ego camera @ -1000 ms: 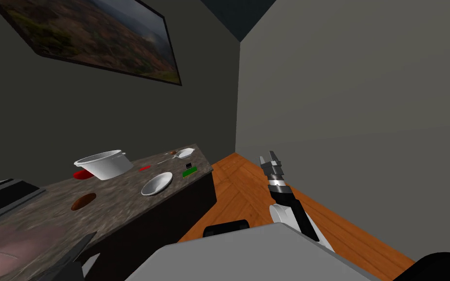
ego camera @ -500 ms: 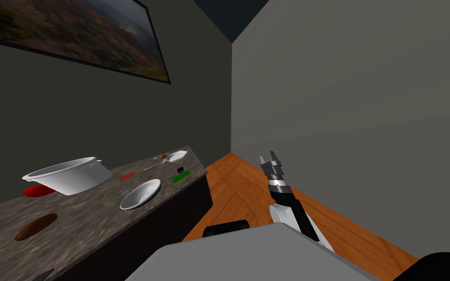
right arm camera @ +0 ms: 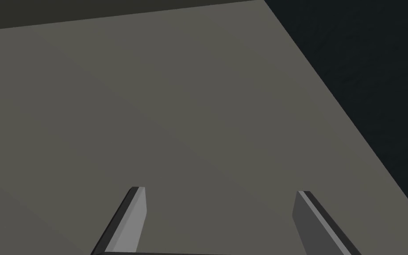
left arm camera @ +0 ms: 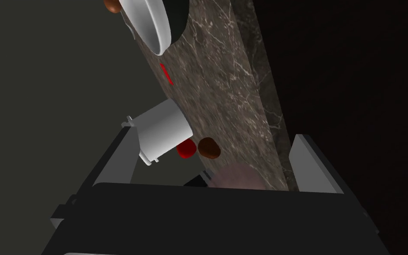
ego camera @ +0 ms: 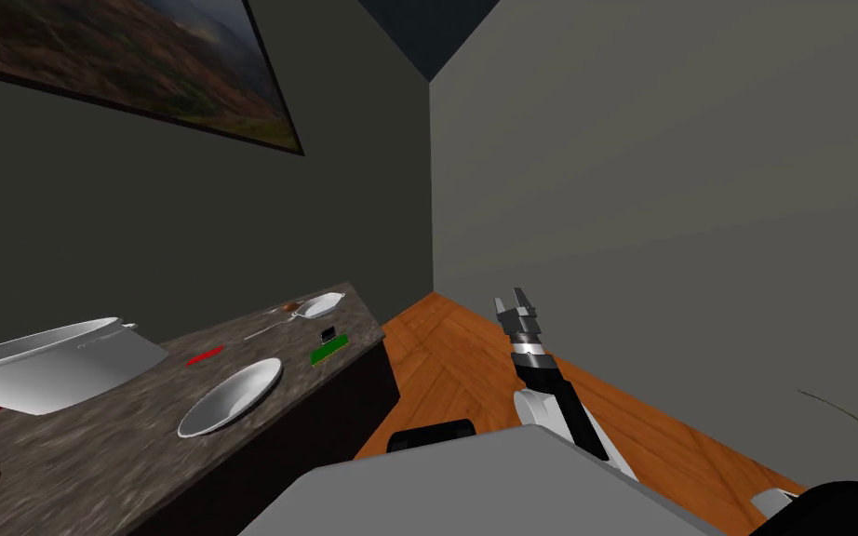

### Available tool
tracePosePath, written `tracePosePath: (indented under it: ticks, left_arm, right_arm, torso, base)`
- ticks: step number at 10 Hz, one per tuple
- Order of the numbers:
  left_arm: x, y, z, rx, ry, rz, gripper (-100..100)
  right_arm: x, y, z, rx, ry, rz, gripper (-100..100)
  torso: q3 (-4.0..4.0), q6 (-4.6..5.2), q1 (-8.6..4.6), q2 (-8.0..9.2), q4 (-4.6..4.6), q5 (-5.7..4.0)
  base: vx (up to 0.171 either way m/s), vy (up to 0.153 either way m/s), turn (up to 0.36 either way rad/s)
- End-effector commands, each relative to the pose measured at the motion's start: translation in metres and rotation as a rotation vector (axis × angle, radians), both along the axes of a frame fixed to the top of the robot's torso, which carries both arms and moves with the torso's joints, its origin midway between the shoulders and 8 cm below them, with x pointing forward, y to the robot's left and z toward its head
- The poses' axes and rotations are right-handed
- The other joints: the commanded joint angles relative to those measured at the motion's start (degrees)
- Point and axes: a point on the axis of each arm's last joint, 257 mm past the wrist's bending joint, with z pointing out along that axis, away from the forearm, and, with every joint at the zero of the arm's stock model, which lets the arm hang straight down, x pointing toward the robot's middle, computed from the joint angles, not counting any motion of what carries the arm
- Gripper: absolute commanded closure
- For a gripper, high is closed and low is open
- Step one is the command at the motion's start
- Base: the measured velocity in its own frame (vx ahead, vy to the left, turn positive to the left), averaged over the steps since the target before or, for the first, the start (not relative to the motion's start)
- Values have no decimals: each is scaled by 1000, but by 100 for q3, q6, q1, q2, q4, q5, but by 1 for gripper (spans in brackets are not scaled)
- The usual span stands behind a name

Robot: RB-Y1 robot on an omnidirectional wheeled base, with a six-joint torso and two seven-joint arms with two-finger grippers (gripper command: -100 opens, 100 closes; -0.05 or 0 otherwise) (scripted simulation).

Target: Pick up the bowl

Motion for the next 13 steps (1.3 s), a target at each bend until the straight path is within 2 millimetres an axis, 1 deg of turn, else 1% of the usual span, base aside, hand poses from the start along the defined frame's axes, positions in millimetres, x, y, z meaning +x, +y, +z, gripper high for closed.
tracePosePath:
  ticks: [1,2,3,4,5,6,7,8,9,10,11,12,13]
  left_arm:
    - [-21,11,-1,-20,53,30,-100]
    - [-31,12,-2,-27,67,44,-100]
    - [-49,21,-2,-41,124,68,-100]
    - [-51,22,-2,-49,120,77,-100]
    - [-69,31,-2,-63,174,103,-100]
    - [-69,31,-2,-71,168,108,-100]
    - [-84,39,-2,-86,219,129,-100]
    - [-85,39,-2,-93,213,137,-100]
    - [-99,46,-1,-109,261,157,-100]
    - [-99,46,-1,-116,254,165,-100]
    - [-111,53,0,-133,298,184,-100]
    - [-111,53,0,-139,292,191,-100]
    - [-121,58,0,-158,331,210,-100]
  right_arm:
    - [0,0,0,0,0,0,0]
    - [0,0,0,0,0,0,0]
    - [0,0,0,0,0,0,0]
    - [0,0,0,0,0,0,0]
    - [0,0,0,0,0,0,0]
    - [0,0,0,0,0,0,0]
    - [0,0,0,0,0,0,0]
    - [0,0,0,0,0,0,0]
    - [0,0,0,0,0,0,0]
    - [0,0,0,0,0,0,0]
    - [0,0,0,0,0,0,0]
    - [0,0,0,0,0,0,0]
    - [0,0,0,0,0,0,0]
  torso:
    - [0,0,0,0,0,0]
    - [-2,4,1,-3,-1,0]
    - [-1,0,3,-3,0,1]
    - [-4,3,1,-6,-2,0]
    - [-2,1,2,-4,0,1]
    - [-2,4,2,-4,-1,1]
    - [-1,0,3,-3,0,1]
    - [-3,3,2,-5,-1,1]
    - [-3,0,4,-6,-1,2]
    - [-7,4,11,-13,-3,3]
    - [-5,-1,11,-8,-1,3]
    - [-5,2,8,-8,-1,3]
    - [-3,0,5,-4,-1,2]
  base:
    - [53,-17,-179]
    - [50,-12,-89]
    - [61,-19,-153]
    - [49,-12,-87]
    - [48,-20,-180]
    - [47,-11,-78]
    - [56,-16,-141]
    - [56,-7,-83]
    - [78,8,-156]
    - [55,14,-70]
    - [58,1,-122]
    - [47,-1,-74]
    - [61,-3,-141]
